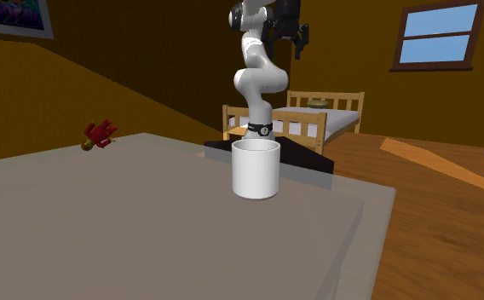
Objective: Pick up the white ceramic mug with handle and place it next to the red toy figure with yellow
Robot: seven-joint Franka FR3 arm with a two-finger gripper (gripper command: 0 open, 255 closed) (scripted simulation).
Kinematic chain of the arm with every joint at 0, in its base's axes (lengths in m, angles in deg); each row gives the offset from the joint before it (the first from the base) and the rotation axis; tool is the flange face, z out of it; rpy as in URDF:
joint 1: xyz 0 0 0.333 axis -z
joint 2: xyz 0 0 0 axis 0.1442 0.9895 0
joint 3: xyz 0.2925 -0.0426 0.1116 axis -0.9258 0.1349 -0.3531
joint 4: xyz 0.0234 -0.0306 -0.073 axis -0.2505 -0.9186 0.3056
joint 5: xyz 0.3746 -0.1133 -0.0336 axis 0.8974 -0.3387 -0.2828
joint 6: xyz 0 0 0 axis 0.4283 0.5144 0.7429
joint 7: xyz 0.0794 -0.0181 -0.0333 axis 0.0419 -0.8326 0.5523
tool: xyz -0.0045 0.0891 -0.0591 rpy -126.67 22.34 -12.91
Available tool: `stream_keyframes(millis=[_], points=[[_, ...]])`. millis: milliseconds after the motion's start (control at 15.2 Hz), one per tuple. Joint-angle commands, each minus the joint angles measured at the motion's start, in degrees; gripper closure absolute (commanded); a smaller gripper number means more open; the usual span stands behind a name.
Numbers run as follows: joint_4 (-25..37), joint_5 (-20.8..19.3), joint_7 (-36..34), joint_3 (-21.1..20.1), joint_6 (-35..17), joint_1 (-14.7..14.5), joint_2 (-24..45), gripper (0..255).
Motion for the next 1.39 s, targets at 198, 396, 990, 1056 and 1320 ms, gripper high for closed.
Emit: stream_keyframes(millis=[198,396,990,1056,1320], points=[[0.81,-1.04,2.62,2.55,-4.60,0.54,5.07,0],[2.33,-1.62,5.26,5.04,-8.92,0.88,10.60,0],[11.08,0.41,14.11,11.78,-19.34,1.18,29.11,0],[12.43,1.04,15.22,12.41,-20.19,1.22,31.30,0],[18.59,4.32,19.88,14.47,-22.84,1.69,40.29,0]])
